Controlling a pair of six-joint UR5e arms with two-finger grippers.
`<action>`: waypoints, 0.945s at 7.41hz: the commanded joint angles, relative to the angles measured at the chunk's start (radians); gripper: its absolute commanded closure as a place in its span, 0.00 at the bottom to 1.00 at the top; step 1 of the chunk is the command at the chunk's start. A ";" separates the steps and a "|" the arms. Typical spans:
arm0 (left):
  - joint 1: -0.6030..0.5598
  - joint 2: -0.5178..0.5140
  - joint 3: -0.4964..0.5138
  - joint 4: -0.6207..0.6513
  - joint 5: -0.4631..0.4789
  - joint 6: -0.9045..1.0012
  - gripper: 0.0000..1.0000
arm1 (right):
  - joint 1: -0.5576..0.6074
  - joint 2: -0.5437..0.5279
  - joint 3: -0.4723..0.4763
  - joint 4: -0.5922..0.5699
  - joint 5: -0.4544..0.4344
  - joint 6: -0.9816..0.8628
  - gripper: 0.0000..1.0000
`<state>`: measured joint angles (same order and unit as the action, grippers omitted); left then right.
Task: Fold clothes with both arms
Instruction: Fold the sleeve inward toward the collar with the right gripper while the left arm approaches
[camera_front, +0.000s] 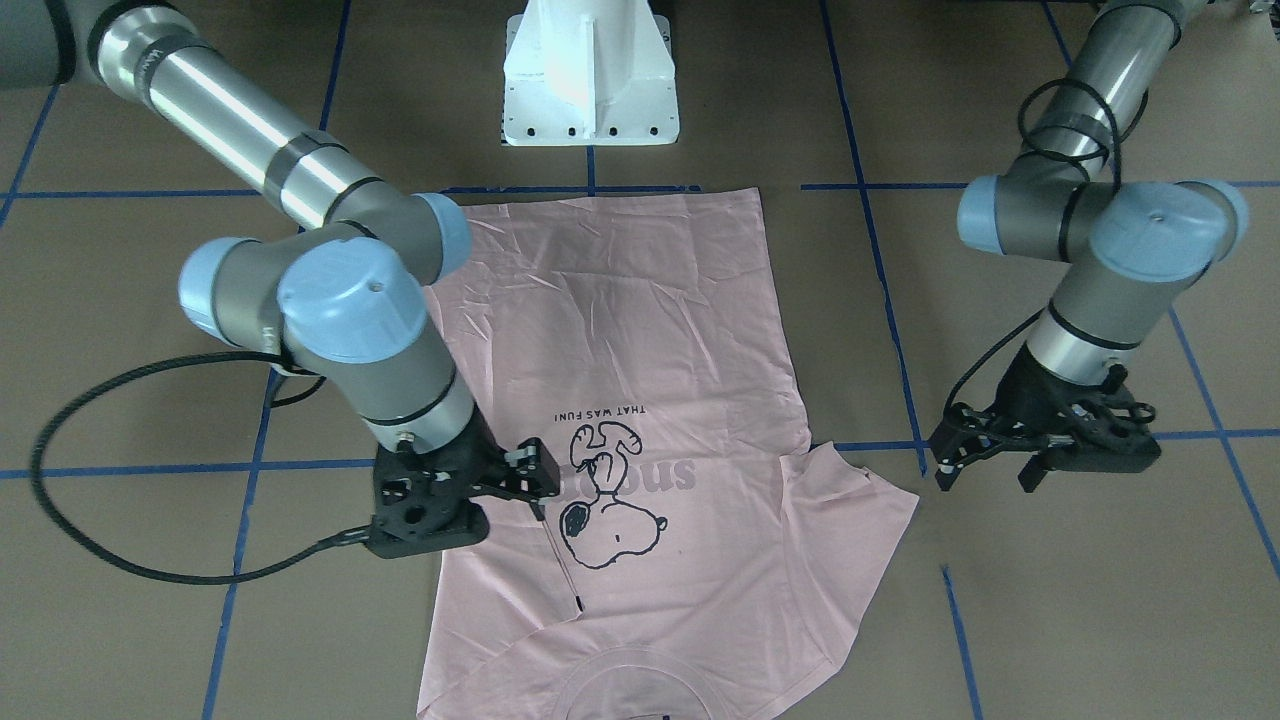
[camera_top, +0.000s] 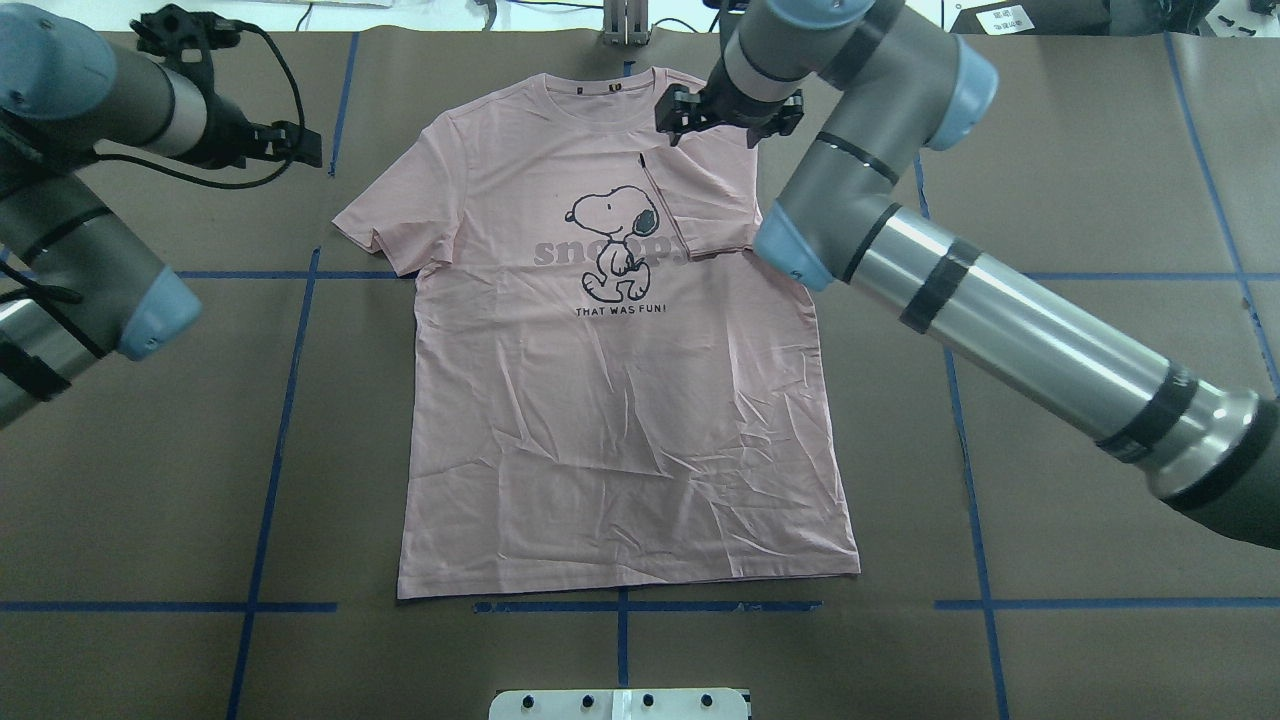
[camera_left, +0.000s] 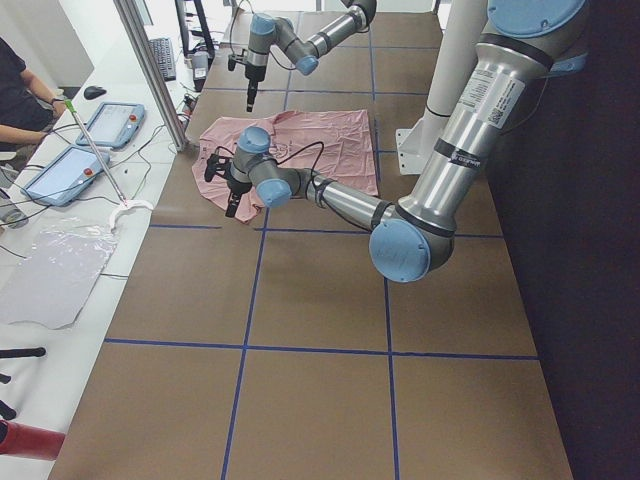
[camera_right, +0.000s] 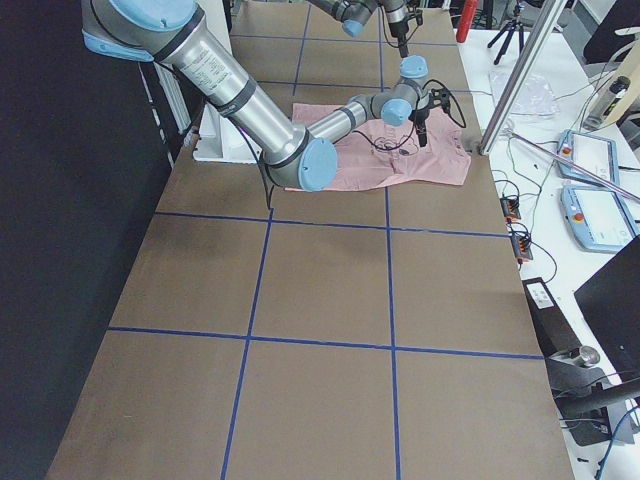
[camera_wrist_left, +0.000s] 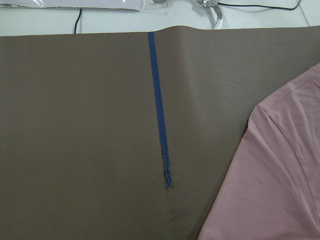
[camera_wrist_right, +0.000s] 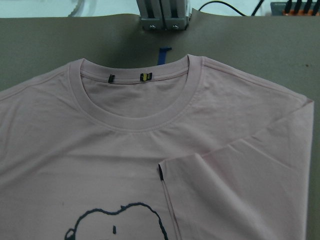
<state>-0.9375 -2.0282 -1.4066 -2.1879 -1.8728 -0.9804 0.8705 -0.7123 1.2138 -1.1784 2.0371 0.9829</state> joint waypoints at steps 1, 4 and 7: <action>0.086 -0.039 0.122 -0.094 0.116 -0.121 0.01 | 0.123 -0.169 0.133 -0.041 0.161 -0.149 0.00; 0.115 -0.041 0.182 -0.148 0.116 -0.149 0.07 | 0.140 -0.206 0.155 -0.040 0.156 -0.194 0.00; 0.123 -0.044 0.183 -0.148 0.119 -0.149 0.18 | 0.137 -0.207 0.156 -0.038 0.156 -0.194 0.00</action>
<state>-0.8165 -2.0707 -1.2248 -2.3358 -1.7545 -1.1288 1.0091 -0.9174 1.3688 -1.2168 2.1940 0.7889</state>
